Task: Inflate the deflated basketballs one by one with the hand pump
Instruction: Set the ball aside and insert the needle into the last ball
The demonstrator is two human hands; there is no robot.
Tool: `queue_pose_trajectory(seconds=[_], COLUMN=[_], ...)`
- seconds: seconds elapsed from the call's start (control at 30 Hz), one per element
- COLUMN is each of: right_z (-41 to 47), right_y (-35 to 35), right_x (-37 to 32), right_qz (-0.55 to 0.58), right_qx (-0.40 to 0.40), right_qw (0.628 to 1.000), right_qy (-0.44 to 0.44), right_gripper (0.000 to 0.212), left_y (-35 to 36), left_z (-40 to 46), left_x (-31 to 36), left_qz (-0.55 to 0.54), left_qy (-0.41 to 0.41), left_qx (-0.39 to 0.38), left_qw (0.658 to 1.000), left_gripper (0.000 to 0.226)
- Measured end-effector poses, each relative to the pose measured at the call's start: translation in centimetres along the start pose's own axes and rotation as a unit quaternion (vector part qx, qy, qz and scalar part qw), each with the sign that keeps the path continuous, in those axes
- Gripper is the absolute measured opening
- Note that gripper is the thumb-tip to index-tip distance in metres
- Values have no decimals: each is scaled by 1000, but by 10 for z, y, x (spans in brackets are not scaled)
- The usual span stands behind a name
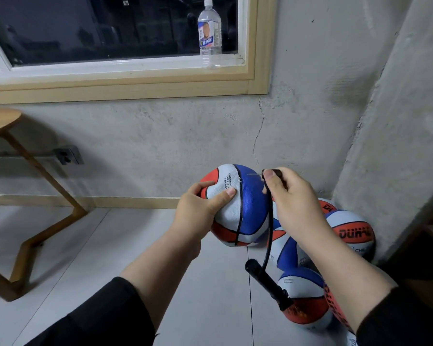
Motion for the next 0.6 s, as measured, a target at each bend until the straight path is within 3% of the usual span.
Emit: queue_pose_trajectory(seconds=[0.23,0.37,0.6], right_z=[0,-1,1], right_y=[3,6,7], right_x=[-1,0,4], right_qz=[-37,-51,-80], right_qx=[-31,-38,-39], right_qw=[999,998,996], right_qy=[-21,-30,-30], right_gripper=[30,32,34], left_y=[-2,-2,-3], left_z=[2,2,2], left_x=[2,2,3], left_qz=[14,29,50], left_qy=[17,27,36], left_qx=[7,14,24], left_qw=[1000,999,998], left_gripper=[49,65,62])
Point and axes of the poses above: each hand's wrist, its own z-axis towards the middle knuckle, its own y-axis out of the palm, x = y × z, the point moved 6 cm from there along z, towards the middle knuckle, and after that the axes turned 1 degree about x, right-handed, at the moved point
